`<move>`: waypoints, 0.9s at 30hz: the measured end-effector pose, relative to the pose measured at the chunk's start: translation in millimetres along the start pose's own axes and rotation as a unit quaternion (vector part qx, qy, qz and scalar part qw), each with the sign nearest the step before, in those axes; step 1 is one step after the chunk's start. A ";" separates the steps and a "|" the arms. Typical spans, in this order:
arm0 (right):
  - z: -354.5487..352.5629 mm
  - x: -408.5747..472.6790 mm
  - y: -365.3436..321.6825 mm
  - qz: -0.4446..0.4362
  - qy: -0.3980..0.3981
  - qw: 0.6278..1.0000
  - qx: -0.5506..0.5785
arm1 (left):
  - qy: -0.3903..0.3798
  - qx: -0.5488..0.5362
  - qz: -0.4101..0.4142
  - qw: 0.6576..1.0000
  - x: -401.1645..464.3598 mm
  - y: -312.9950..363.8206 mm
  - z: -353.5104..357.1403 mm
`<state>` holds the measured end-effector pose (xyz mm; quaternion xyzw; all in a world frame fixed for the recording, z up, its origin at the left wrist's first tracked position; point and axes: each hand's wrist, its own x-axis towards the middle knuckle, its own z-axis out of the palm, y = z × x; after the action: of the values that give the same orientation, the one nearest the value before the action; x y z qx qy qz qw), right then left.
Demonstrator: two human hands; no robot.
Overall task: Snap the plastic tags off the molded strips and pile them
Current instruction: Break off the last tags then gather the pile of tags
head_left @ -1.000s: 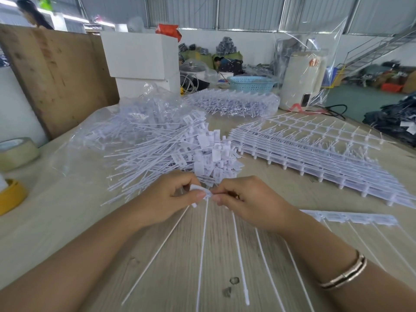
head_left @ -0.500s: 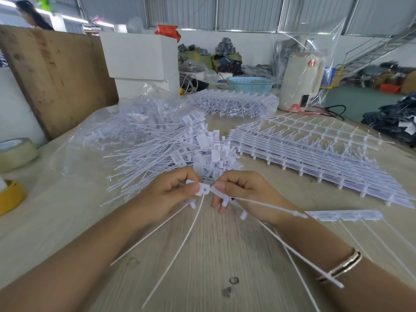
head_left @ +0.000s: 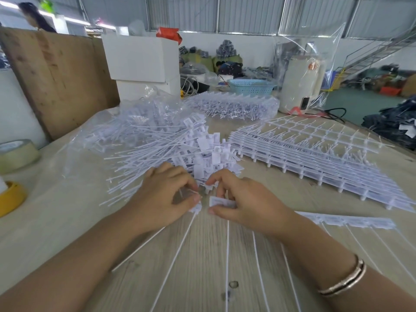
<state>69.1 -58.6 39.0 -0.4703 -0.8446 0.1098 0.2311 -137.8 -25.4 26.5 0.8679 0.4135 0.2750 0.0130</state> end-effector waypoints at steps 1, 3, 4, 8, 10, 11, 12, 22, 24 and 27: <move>0.7 0.4 -2.6 -0.007 0.008 1.000 -0.009 | 0.013 -0.013 -0.004 1.000 -0.4 3.6 0.2; 3.3 1.0 -7.0 -0.023 0.025 0.999 -0.016 | 0.021 -0.057 -0.002 0.998 -1.1 12.9 2.1; 5.1 1.5 -8.9 -0.029 0.030 0.999 -0.020 | 0.014 -0.076 -0.002 0.997 -0.9 17.0 3.9; 6.6 3.4 -11.2 -0.039 0.023 0.998 -0.031 | -0.020 -0.168 -0.031 0.985 0.9 21.8 12.3; -0.1 1.6 -7.8 -0.029 0.011 0.999 -0.013 | -0.005 -0.215 -0.039 0.976 1.8 20.0 13.0; -4.4 0.5 -5.5 -0.026 0.004 1.000 -0.008 | 0.000 -0.228 -0.047 0.973 2.5 18.5 12.8; -8.5 -1.1 -3.5 -0.021 -0.007 1.000 -0.004 | 0.002 -0.237 -0.056 0.970 3.0 16.9 12.7; -8.8 -2.6 -4.2 -0.016 0.000 0.995 -0.103 | -0.040 -0.215 -0.052 0.974 2.1 11.6 10.6; -8.3 -3.5 -4.6 -0.020 -0.004 0.994 -0.108 | -0.036 -0.209 -0.037 0.977 2.0 11.3 10.7; -10.0 -4.3 -5.3 -0.014 -0.019 0.997 -0.078 | -0.037 -0.213 -0.002 0.976 2.6 9.1 11.2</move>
<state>72.1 -65.4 48.5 -0.4725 -0.8616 0.0489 0.1789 -124.5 -27.2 20.5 0.8539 0.3464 0.3245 0.2134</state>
